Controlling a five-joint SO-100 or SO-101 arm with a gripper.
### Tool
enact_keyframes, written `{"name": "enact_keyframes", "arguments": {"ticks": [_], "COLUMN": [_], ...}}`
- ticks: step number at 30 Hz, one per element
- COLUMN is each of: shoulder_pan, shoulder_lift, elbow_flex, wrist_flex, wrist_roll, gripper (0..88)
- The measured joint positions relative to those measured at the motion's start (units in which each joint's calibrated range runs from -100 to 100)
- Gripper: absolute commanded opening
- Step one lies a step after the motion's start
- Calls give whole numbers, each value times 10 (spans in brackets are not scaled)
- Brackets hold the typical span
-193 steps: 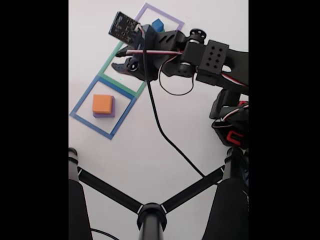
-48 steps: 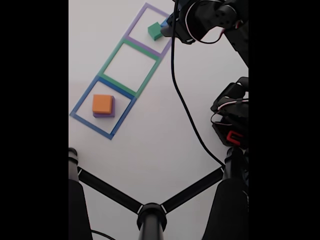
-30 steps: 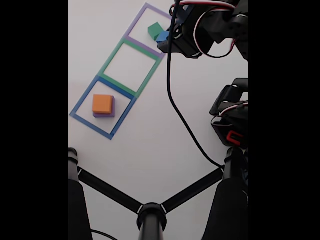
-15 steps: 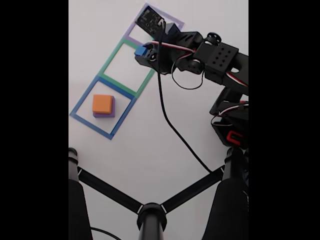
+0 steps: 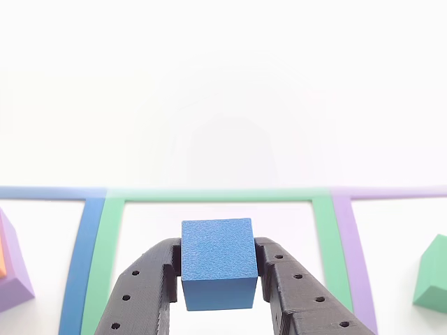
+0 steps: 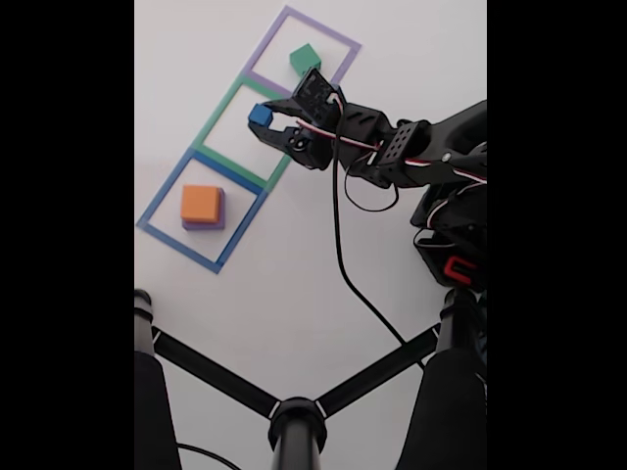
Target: Tower of hanoi
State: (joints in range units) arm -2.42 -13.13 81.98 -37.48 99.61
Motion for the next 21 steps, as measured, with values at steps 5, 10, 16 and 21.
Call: {"name": "enact_keyframes", "arguments": {"ticks": [5, 10, 16, 21], "shoulder_pan": [0, 0, 1, 7], "shoulder_lift": [121, 189, 234, 270], "elbow_flex": [-15, -32, -46, -55], "wrist_flex": [-106, -161, -194, -225], "wrist_roll": [0, 0, 0, 2], "gripper": [21, 25, 27, 31]}}
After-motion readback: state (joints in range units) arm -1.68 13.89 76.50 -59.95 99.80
